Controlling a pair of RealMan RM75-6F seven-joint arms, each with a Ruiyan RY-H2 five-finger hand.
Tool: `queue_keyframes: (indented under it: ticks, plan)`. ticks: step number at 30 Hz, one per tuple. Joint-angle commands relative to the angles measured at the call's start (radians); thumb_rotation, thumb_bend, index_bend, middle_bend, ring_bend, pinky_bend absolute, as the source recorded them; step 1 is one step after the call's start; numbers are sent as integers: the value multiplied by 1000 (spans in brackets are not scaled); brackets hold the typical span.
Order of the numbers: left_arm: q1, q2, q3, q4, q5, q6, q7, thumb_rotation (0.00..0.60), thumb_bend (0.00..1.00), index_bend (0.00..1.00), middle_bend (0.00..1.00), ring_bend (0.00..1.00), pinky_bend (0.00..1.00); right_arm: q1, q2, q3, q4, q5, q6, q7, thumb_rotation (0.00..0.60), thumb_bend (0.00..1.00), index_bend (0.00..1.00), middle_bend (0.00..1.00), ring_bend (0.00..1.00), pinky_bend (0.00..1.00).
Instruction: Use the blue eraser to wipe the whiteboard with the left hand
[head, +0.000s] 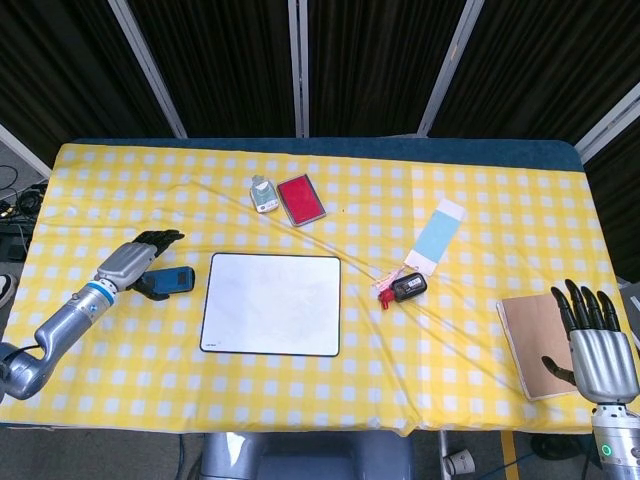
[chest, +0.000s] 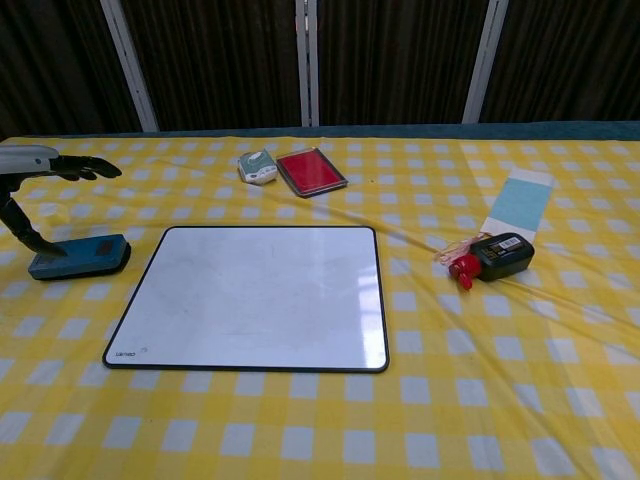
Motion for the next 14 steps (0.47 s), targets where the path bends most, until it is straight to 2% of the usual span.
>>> queue_keyframes:
  ticks: [1,6,8,10,14]
  plan:
    - [57,104,-52,-184,-81,113,189,576,0,0,0,0,0,-3,7,0,-8,-9,10,9,600,0,33,0,0,0]
    - [140,189,-88,-397,-155,276,385,600,0,0,0,0,0,-6,18,-3,-22,-26,20,24,600,0,33,0,0,0]
    - [191,229,-91,-509,-184,368,505,600,0,0,0,0,0,-7,25,-3,-27,-35,26,36,600,0,33,0,0,0]
    - [262,259,-79,-616,-187,497,621,600,0,0,0,0,0,-10,35,-3,-34,-44,37,55,600,0,33,0,0,0]
    - [339,272,-59,-726,-200,608,731,600,0,0,0,0,0,-12,49,-3,-44,-56,44,80,600,0,33,0,0,0]
